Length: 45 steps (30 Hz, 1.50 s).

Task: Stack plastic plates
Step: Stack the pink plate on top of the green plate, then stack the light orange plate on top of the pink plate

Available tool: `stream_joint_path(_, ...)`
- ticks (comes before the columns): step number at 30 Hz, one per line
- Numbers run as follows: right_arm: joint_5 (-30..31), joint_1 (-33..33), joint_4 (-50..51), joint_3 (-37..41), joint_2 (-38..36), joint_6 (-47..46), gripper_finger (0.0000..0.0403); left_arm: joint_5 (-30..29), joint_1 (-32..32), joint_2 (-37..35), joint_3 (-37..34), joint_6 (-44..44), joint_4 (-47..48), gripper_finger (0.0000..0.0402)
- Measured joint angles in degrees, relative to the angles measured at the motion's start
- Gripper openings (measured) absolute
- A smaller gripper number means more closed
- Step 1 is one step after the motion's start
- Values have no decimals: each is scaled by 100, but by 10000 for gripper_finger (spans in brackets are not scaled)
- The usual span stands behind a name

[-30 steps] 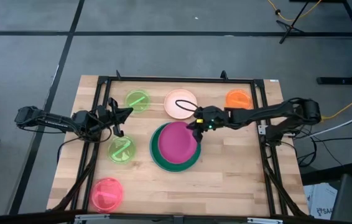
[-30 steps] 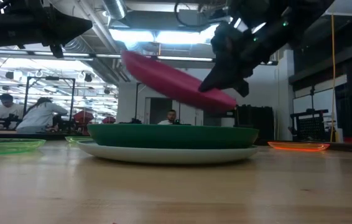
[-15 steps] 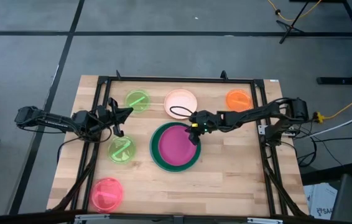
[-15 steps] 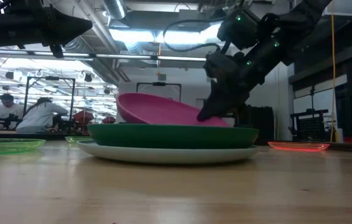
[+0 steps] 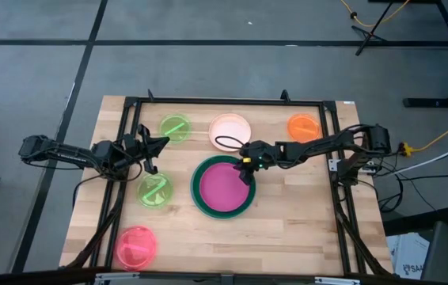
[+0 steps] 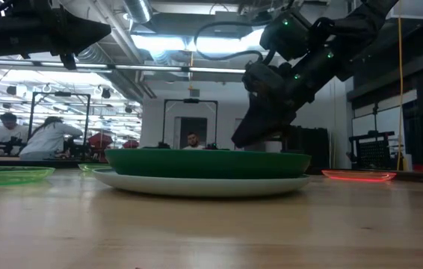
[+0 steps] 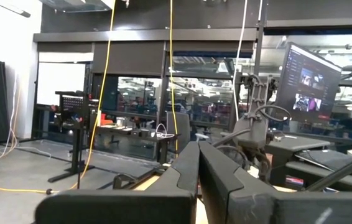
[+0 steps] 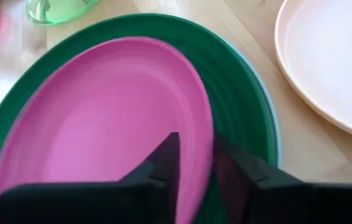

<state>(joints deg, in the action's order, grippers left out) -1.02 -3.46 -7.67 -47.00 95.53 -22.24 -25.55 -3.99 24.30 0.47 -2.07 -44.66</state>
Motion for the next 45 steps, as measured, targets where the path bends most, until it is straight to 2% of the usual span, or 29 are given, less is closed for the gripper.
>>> stream_joint_path(4,0,-2,5,0,-81,197,134,5,0,1,0,2,0,4)
stream_joint_path(8,2,-2,66,0,-328,623,154,10,0,0,0,0,0,4)
stream_joint_path(16,383,-4,358,0,-953,1483,159,14,0,0,0,2,0,4)
stream_joint_path(20,963,-79,505,0,-1225,1532,159,14,0,0,0,2,0,4)
stream_joint_path(23,1047,-289,628,0,-1342,1526,159,14,0,1,0,1,1,4)
stream_joint_path(36,410,-1674,652,0,-1310,1151,159,-141,0,2,0,-9,0,4)
stream_joint_path(45,174,-2275,492,0,-1116,860,159,-194,9,2,0,-15,-2,4)
